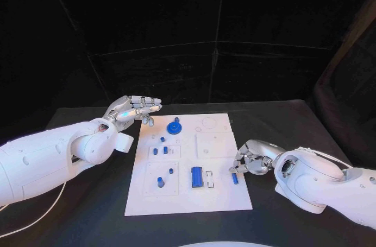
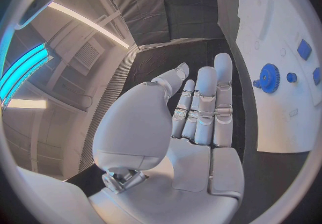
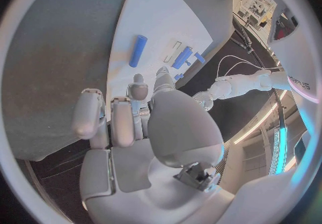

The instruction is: Assemble the parts on the task board

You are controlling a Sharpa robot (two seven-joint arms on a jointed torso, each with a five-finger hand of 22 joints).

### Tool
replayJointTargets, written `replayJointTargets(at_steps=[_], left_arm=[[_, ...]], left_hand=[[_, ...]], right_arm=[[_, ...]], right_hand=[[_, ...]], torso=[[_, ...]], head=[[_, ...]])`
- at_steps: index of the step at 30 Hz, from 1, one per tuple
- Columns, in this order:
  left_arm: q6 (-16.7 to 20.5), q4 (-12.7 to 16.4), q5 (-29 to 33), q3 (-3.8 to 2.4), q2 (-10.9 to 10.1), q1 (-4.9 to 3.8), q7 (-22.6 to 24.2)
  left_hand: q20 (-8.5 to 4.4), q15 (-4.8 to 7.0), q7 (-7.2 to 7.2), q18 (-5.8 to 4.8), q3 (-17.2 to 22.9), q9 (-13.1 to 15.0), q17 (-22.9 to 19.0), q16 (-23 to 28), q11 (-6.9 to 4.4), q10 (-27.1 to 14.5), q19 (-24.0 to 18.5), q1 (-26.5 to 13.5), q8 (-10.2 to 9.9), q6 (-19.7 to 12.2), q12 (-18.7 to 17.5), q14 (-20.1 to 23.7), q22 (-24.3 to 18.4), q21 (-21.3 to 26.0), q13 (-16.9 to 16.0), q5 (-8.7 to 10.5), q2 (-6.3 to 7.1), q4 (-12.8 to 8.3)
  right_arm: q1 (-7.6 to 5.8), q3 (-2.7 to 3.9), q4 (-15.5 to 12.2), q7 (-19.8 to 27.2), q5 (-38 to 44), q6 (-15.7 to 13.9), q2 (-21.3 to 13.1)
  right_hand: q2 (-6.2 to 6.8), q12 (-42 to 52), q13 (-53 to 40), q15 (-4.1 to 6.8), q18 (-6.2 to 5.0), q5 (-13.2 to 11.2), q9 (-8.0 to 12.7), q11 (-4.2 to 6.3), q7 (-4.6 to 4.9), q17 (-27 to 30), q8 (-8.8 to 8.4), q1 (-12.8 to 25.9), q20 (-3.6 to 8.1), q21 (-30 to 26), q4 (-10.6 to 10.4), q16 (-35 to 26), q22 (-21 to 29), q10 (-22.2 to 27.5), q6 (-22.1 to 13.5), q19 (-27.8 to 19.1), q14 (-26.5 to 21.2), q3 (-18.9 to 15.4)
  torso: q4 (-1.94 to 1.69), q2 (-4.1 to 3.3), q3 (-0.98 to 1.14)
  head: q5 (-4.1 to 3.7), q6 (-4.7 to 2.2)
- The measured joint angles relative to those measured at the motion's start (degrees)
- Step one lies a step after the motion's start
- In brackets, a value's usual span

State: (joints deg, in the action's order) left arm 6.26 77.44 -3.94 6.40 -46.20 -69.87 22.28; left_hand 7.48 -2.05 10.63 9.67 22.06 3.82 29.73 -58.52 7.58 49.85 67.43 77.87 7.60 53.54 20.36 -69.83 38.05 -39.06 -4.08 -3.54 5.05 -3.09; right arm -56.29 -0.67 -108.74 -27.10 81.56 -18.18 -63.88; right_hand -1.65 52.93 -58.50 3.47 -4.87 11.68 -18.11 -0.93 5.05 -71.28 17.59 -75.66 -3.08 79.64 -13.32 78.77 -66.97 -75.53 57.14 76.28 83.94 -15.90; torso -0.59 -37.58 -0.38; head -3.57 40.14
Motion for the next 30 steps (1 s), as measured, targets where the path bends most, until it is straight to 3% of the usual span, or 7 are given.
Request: replayJointTargets(at_steps=[24, 26, 30], left_arm=[[-0.08, 0.14, 0.00, 0.26, -0.02, 0.05, -0.04], [-0.09, 0.12, 0.00, 0.27, -0.02, 0.05, -0.04], [-0.10, 0.12, 0.00, 0.28, -0.04, 0.05, -0.04]], left_hand=[[0.00, 0.00, 0.00, 0.00, 0.00, 0.00, 0.00, 0.00, 0.00, 0.00, 0.00, 0.00, 0.00, 0.00, 0.00, 0.00, 0.01, 0.00, -0.01, 0.00, 0.00, 0.00], [0.00, 0.00, 0.00, 0.00, 0.00, 0.00, 0.00, 0.00, 0.00, 0.00, 0.00, 0.00, 0.00, 0.00, 0.00, 0.00, 0.00, 0.00, -0.01, 0.00, 0.00, 0.00], [0.00, 0.00, 0.00, 0.00, 0.00, 0.00, 0.00, 0.00, 0.00, 0.00, 0.00, 0.00, 0.00, 0.00, 0.00, 0.00, 0.01, 0.00, -0.01, 0.00, 0.00, 0.00]], right_arm=[[0.10, -0.05, 3.42, -4.53, 5.48, 6.04, 3.36], [0.10, -0.05, 3.59, -4.58, 5.75, 6.53, 3.69], [0.08, 0.01, 3.75, -4.62, 6.32, 7.39, 4.29]], right_hand=[[0.82, -0.69, 0.31, 0.01, 0.00, 0.34, -0.13, 0.22, -0.15, 0.57, 0.00, 0.80, -0.20, -0.29, -0.98, -0.37, 0.70, 0.21, 0.51, -0.20, 0.00, -0.98], [1.32, -0.69, 0.31, 0.01, -0.01, 0.56, -0.23, 0.22, -0.15, 0.57, 0.01, 0.21, -0.05, -0.29, -0.98, -0.37, 0.70, 0.21, 0.52, -0.35, 0.00, -0.98], [1.01, -0.69, 0.15, 0.01, -0.01, 0.56, -0.49, 0.22, -0.31, 0.53, -0.15, -1.27, 0.03, -0.29, -0.65, -0.37, 0.70, 0.21, 1.19, -0.42, 0.00, -0.65]], torso=[[0.03, 0.02, 0.08], [0.03, 0.03, 0.08], [0.03, 0.04, 0.08]], head=[[-0.23, 0.12], [-0.19, 0.18], [-0.18, 0.31]])
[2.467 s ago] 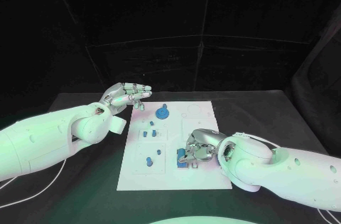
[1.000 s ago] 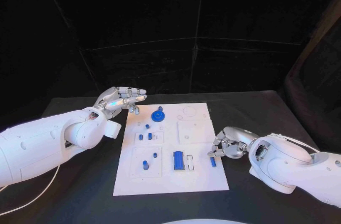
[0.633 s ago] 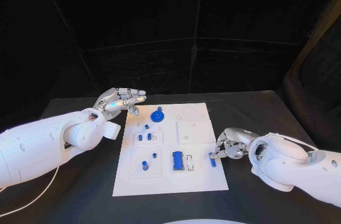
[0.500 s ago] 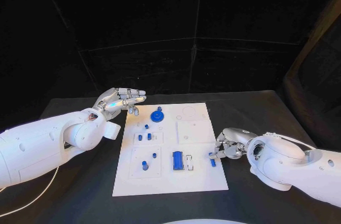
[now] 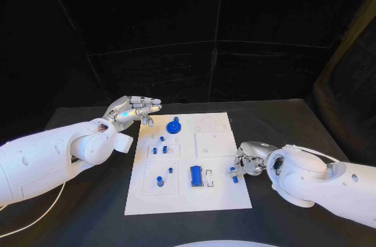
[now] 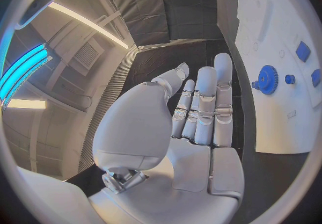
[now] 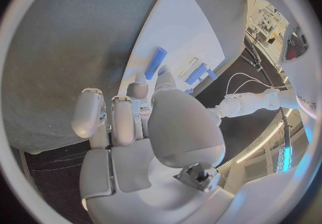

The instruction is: Assemble the parts on the task board

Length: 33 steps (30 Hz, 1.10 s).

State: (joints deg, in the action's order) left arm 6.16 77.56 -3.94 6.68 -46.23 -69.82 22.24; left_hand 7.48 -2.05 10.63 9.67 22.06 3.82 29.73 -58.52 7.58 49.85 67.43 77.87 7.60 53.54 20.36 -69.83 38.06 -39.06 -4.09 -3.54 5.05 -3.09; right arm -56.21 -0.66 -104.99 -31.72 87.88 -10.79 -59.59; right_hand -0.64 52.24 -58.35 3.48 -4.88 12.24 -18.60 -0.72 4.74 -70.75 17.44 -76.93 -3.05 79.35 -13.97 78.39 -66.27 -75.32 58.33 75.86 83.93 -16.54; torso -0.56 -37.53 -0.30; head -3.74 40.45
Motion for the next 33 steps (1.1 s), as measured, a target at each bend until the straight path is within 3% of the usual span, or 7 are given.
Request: replayJointTargets(at_steps=[11, 21, 23, 26, 33], left_arm=[[-0.05, 0.03, 0.00, 0.01, -0.16, 0.01, -0.04], [-0.11, 0.07, 0.00, 0.02, -0.26, 0.01, -0.10], [-0.13, 0.08, 0.00, 0.02, -0.30, 0.01, -0.12], [-0.14, 0.08, 0.00, 0.03, -0.34, 0.01, -0.14], [-0.17, 0.07, 0.00, 0.03, -0.36, 0.01, -0.19]], left_hand=[[0.00, -0.21, 0.00, 0.00, -0.10, 0.00, -0.14, 0.00, 0.00, 0.00, 0.00, 0.00, 0.00, 0.00, 0.28, 0.21, -0.04, 0.24, 0.00, 0.00, 0.00, -0.10], [0.00, -0.21, 0.00, -0.01, -0.16, 0.00, -0.18, 0.00, 0.00, 0.00, 0.00, 0.00, 0.00, 0.00, 0.30, 0.21, -0.07, 0.24, 0.00, 0.00, 0.00, -0.16], [0.00, -0.21, 0.00, -0.01, -0.16, 0.00, -0.17, 0.00, 0.00, 0.00, 0.00, 0.00, 0.00, 0.00, 0.30, 0.21, -0.07, 0.24, 0.00, 0.00, 0.00, -0.16], [0.00, -0.21, 0.00, -0.01, -0.16, 0.00, -0.17, 0.00, 0.00, 0.00, 0.00, 0.00, 0.00, 0.00, 0.30, 0.21, -0.07, 0.24, -0.01, 0.00, 0.00, -0.16], [0.00, -0.21, 0.00, -0.01, -0.16, 0.00, -0.17, 0.00, 0.00, 0.00, 0.00, 0.00, 0.00, 0.00, 0.30, 0.21, -0.06, 0.24, -0.01, 0.00, 0.00, -0.16]], right_arm=[[0.28, 0.30, -0.05, -0.02, 3.57, 2.79, 1.05], [0.92, 0.55, -0.01, 0.03, 9.33, 4.63, 2.30], [1.01, 0.56, -0.16, 0.06, 10.21, 4.73, 2.42], [1.12, 0.56, -0.41, 0.09, 10.90, 4.74, 2.45], [1.40, 0.40, -1.39, 0.11, 10.53, 3.57, 1.71]], right_hand=[[0.40, 0.00, -0.20, 0.00, 0.00, 0.00, -0.57, 0.22, -0.20, -0.19, 0.19, -1.92, 0.00, -0.22, 1.17, 0.00, -0.05, -0.22, 0.81, 0.00, 0.00, 0.01], [-0.29, -0.96, 0.34, 0.00, 0.00, -0.05, -1.13, 0.63, -0.04, -0.09, 0.29, -7.11, 0.21, -0.48, 4.51, -0.44, 0.27, 0.20, 1.40, -0.20, 0.00, 1.49], [-0.85, -1.22, 0.46, 0.00, 0.00, -0.05, -1.13, 0.63, -0.04, -0.09, -0.56, -7.81, 0.21, -0.48, 4.98, -0.44, 0.27, 0.20, 1.40, -0.20, 0.00, 1.96], [-1.42, -1.55, 0.64, 0.00, 0.00, 2.24, -1.09, 0.63, -0.02, -0.10, -1.34, -8.37, 0.21, -0.48, 5.49, -0.44, 0.27, 0.20, 1.38, -0.20, 0.00, 2.47], [-2.54, -1.55, 0.64, 0.00, 0.00, 12.36, -0.15, 0.61, -0.17, -0.85, -2.40, -8.67, 0.42, -0.48, 3.92, -0.44, -0.36, 0.22, 1.20, 0.01, 0.00, 4.46]], torso=[[-0.03, 0.09, -0.01], [-0.02, 0.16, -0.01], [0.00, 0.18, -0.01], [0.05, 0.21, 0.01], [0.17, 0.27, 0.08]], head=[[0.15, 0.29], [0.27, 0.35], [0.27, 0.36], [0.27, 0.36], [0.38, 0.36]])
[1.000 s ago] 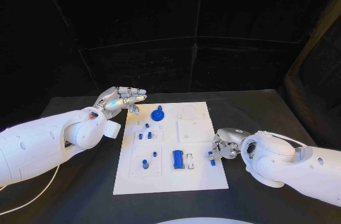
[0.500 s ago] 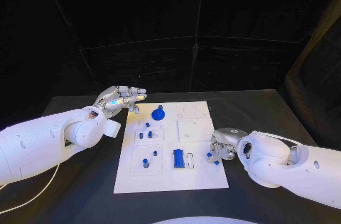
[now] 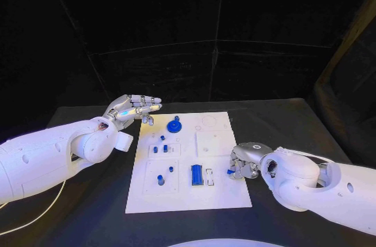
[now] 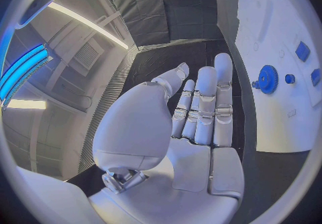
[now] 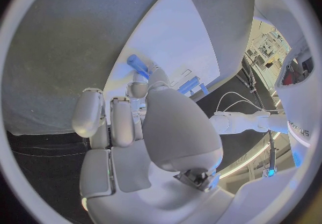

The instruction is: Assemble the parts on the task board

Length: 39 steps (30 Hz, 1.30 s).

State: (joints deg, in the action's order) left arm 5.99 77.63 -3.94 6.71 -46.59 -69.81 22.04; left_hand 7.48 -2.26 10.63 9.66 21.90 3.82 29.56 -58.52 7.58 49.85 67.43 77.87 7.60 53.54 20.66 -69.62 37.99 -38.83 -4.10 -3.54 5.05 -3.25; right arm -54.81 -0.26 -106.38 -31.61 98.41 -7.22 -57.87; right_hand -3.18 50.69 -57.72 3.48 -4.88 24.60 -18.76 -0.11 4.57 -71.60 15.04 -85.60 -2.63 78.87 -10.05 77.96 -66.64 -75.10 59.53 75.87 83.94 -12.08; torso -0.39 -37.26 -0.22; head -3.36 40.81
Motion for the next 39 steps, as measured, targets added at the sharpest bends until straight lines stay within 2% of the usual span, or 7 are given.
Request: replayJointTargets(at_steps=[4, 10, 17, 23, 28, 33, 39], left_arm=[[-0.02, -0.05, 0.00, 0.01, 0.04, 0.03, -0.02], [-0.05, -0.08, 0.00, 0.02, 0.11, 0.10, -0.05], [-0.07, -0.09, 0.00, 0.05, 0.15, 0.13, -0.08], [-0.08, -0.08, 0.00, 0.05, 0.17, 0.13, -0.11], [-0.09, -0.06, 0.00, 0.06, 0.19, 0.14, -0.12], [-0.10, -0.04, 0.00, 0.06, 0.19, 0.14, -0.14], [-0.11, -0.01, 0.00, 0.06, 0.18, 0.14, -0.15]], left_hand=[[0.00, 0.00, 0.00, 0.00, 0.00, 0.00, 0.00, 0.00, 0.00, 0.00, 0.00, 0.00, 0.00, 0.00, 0.00, 0.00, 0.00, 0.00, 0.00, 0.00, 0.00, 0.00], [0.00, 0.00, 0.00, 0.00, 0.00, 0.00, 0.00, 0.00, 0.00, 0.00, 0.00, 0.00, 0.00, 0.00, 0.00, 0.00, 0.00, 0.00, 0.00, 0.00, 0.00, 0.00], [0.00, 0.00, 0.00, 0.00, 0.00, 0.00, 0.01, 0.00, 0.00, 0.00, 0.00, 0.00, 0.00, 0.00, 0.00, 0.00, 0.01, 0.00, 0.00, 0.00, 0.00, 0.00], [0.00, 0.00, 0.00, 0.00, 0.00, 0.00, 0.01, 0.00, 0.00, 0.00, 0.00, 0.00, 0.00, 0.00, 0.00, 0.00, 0.01, 0.00, 0.00, 0.00, 0.00, 0.00], [0.00, 0.00, 0.00, 0.00, 0.00, 0.00, 0.01, 0.00, 0.00, 0.00, 0.00, 0.00, 0.00, 0.00, 0.00, 0.00, 0.01, 0.00, 0.00, 0.00, 0.00, 0.00], [0.00, 0.00, 0.00, 0.00, 0.00, 0.00, 0.01, 0.00, 0.00, 0.00, 0.00, 0.00, 0.00, 0.00, 0.00, 0.00, 0.01, 0.00, 0.00, 0.00, 0.00, 0.00], [0.00, 0.00, 0.00, 0.00, 0.00, 0.00, 0.01, 0.00, 0.00, 0.00, 0.00, 0.00, 0.00, 0.00, 0.00, 0.00, 0.01, 0.00, 0.00, 0.00, 0.00, 0.00]], right_arm=[[0.16, -0.15, -0.71, -0.15, -2.19, -1.66, -0.80], [0.50, -0.45, -1.94, -0.27, -7.70, -4.89, -1.75], [0.51, -0.43, -2.89, 0.06, -14.91, -8.91, -2.15], [0.49, -0.42, -2.90, 0.41, -19.43, -10.72, -1.37], [0.49, -0.42, -2.54, 0.71, -22.11, -11.82, -0.22], [0.49, -0.42, -2.05, 0.89, -24.07, -12.44, 1.04], [0.49, -0.42, -1.45, 0.89, -25.44, -12.79, 2.17]], right_hand=[[-0.62, 0.00, -0.26, 0.00, 0.00, 2.26, 0.40, 0.01, 0.01, -0.40, -0.65, -0.05, 0.00, 0.00, -0.62, 0.21, -0.32, -0.02, -0.09, 0.00, 0.00, 0.62], [-0.79, 0.00, -0.56, 0.00, 0.00, 2.73, 0.36, 0.23, 0.16, -0.68, -1.12, -0.06, 0.20, 0.00, -1.01, 0.24, -0.54, -0.24, -0.24, 0.20, 0.00, 1.02], [-0.41, 0.33, -0.86, 0.00, 0.00, 3.06, 0.21, 0.34, 0.04, -0.88, -1.47, 0.48, -0.02, 0.23, -1.72, 0.46, -0.71, -0.35, -0.12, 0.42, 0.00, 1.26], [0.06, 0.72, -1.09, 0.00, 0.00, 3.07, 0.24, 0.14, 0.05, -1.19, -1.50, 0.96, -0.02, 0.23, -2.32, 0.70, -1.01, -0.59, -0.07, 0.42, 0.00, 1.42], [0.49, 1.61, -1.78, 0.00, 0.01, 3.35, 0.27, 0.32, -0.20, -1.78, -1.51, 2.41, -0.01, 0.66, -3.79, 1.06, -1.58, -1.18, 1.04, 0.83, 0.00, 1.43], [0.31, 2.12, -2.37, 0.21, 0.01, 3.36, 0.22, 0.61, -0.46, -2.18, -1.53, 3.44, 0.20, 0.67, -5.12, 1.28, -1.84, -1.72, 2.05, 1.04, 0.21, 1.49], [0.34, 2.37, -2.56, 0.43, 0.01, 3.36, -0.07, 0.64, -0.70, -2.52, -1.59, 4.01, 0.25, 0.90, -5.69, 1.56, -2.15, -1.90, 2.62, 1.10, 0.00, 1.55]], torso=[[0.03, 0.05, 0.03], [0.04, 0.09, 0.03], [0.04, 0.09, 0.03], [0.04, 0.04, -0.04], [0.01, 0.02, -0.05], [-0.06, -0.04, -0.08], [-0.07, -0.10, -0.08]], head=[[0.01, -0.03], [-0.05, -0.08], [-0.05, -0.13], [-0.05, -0.07], [-0.03, -0.01], [-0.03, 0.07], [0.12, 0.13]])
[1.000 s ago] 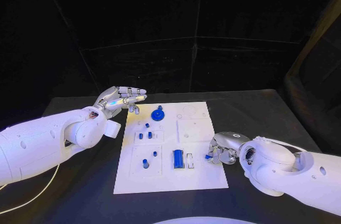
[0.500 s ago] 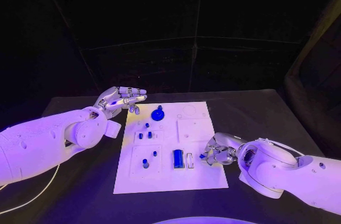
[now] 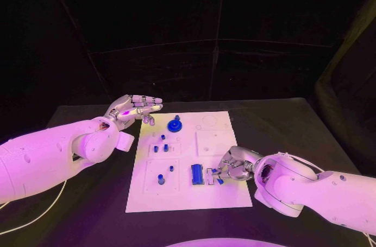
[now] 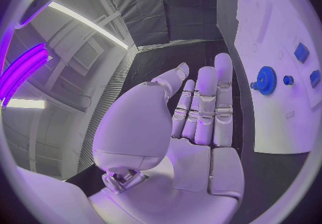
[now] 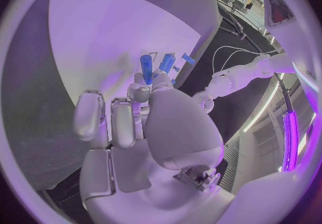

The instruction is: Assemble the parts on the task board

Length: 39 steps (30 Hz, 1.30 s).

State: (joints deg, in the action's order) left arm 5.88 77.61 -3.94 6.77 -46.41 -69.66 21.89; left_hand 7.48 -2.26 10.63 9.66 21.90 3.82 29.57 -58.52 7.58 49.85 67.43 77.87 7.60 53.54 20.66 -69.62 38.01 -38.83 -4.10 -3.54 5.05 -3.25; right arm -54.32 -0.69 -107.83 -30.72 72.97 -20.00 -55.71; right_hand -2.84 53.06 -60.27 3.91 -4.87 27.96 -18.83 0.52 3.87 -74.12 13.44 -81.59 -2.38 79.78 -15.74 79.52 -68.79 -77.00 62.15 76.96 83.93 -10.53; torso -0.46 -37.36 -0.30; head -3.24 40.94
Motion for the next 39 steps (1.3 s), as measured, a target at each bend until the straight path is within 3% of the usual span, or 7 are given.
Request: replayJointTargets(at_steps=[5, 25, 32, 39], left_arm=[[-0.01, 0.03, 0.00, 0.00, -0.01, 0.00, -0.01], [-0.09, 0.08, 0.00, 0.00, 0.00, 0.00, -0.11], [-0.15, 0.08, 0.00, 0.00, 0.01, 0.00, -0.17], [-0.23, 0.09, 0.00, 0.00, 0.02, 0.00, -0.28]], left_hand=[[0.00, 0.00, 0.00, 0.00, 0.00, 0.00, 0.00, 0.00, 0.00, 0.00, 0.00, 0.00, 0.00, 0.00, 0.00, 0.00, 0.00, 0.00, 0.00, 0.00, 0.00, 0.00], [0.00, 0.00, 0.00, 0.00, 0.00, 0.00, 0.00, 0.00, 0.00, 0.00, 0.00, 0.00, 0.00, 0.00, 0.00, 0.00, 0.00, 0.00, 0.00, 0.00, 0.00, 0.00], [0.00, 0.00, 0.00, 0.00, 0.00, 0.00, 0.00, 0.00, 0.00, 0.00, 0.00, 0.00, 0.00, 0.00, 0.00, 0.00, 0.01, 0.00, 0.00, 0.00, 0.00, 0.00], [0.00, 0.14, 0.00, 0.01, 0.00, 0.00, -0.18, 0.00, -0.30, -0.30, 0.00, 0.00, 0.00, 0.00, 0.22, 0.14, -0.03, 0.00, 0.00, 0.00, 0.00, 0.00]], right_arm=[[0.00, 0.00, 0.66, -0.34, -0.65, 0.06, 0.89], [0.00, 0.00, 2.11, -2.39, 2.04, 1.24, 3.17], [-0.01, 0.01, 2.35, -2.78, 3.43, 1.48, 3.50], [-0.01, 0.01, 2.74, -3.02, 4.56, 1.88, 3.60]], right_hand=[[0.02, 0.17, -0.19, 0.00, 0.00, 0.00, -0.23, 0.40, -0.35, -0.18, -0.03, 1.48, 0.14, 0.00, -0.54, 0.22, -0.09, -0.40, 0.67, 0.14, 0.00, -0.06], [0.34, 0.16, -0.51, 0.20, 0.00, 0.36, -0.69, 0.40, -0.36, -0.22, 0.02, 4.02, 0.14, 0.00, -0.99, 0.22, -0.11, -0.81, 1.48, 0.14, 0.21, -1.04], [0.25, 0.38, -0.65, 0.20, 0.00, -0.53, -0.76, 0.40, -0.36, -0.21, 0.03, 5.32, 0.35, 0.00, -0.95, 0.22, -0.17, -0.81, 1.48, 0.35, 0.21, -1.62], [-0.10, 0.38, -0.77, 0.20, 0.00, -5.49, -1.15, 0.40, -0.57, -0.11, 0.02, 7.35, 0.35, 0.00, -0.75, 0.22, -0.16, -0.80, 1.68, 0.34, 0.20, -3.16]], torso=[[-0.02, -0.01, -0.03], [-0.08, -0.04, -0.03], [-0.08, -0.09, -0.03], [-0.09, -0.08, -0.05]], head=[[0.04, 0.13], [0.14, 0.15], [0.18, 0.09], [0.14, 0.12]])
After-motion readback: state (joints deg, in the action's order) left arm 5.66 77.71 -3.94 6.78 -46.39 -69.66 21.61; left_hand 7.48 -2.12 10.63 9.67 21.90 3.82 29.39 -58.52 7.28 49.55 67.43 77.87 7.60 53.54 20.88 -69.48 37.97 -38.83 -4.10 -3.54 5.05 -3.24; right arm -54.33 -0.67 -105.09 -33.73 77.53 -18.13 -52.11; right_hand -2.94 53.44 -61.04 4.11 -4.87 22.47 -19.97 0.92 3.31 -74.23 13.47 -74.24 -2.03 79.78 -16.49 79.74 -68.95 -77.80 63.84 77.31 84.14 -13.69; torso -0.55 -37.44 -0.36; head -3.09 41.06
